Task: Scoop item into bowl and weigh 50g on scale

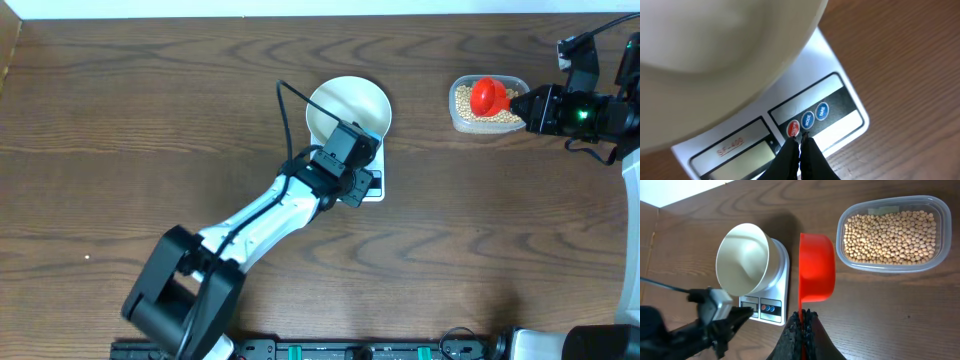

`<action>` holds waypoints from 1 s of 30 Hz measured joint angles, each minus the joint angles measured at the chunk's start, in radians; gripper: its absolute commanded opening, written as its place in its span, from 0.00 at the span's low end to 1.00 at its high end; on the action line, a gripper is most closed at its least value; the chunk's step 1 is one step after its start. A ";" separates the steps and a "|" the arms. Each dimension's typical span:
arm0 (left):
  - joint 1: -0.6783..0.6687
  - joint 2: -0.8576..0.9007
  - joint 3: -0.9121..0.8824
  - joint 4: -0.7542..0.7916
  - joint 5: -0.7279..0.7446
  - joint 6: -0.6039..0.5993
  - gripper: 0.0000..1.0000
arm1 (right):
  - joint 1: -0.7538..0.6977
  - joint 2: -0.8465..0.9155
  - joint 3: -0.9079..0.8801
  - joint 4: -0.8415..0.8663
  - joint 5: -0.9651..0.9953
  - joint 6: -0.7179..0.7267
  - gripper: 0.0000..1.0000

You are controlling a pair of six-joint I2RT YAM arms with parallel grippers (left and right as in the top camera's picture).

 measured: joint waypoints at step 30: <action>-0.001 0.121 0.001 0.095 -0.042 0.020 0.08 | 0.000 0.000 0.000 -0.001 0.000 -0.003 0.01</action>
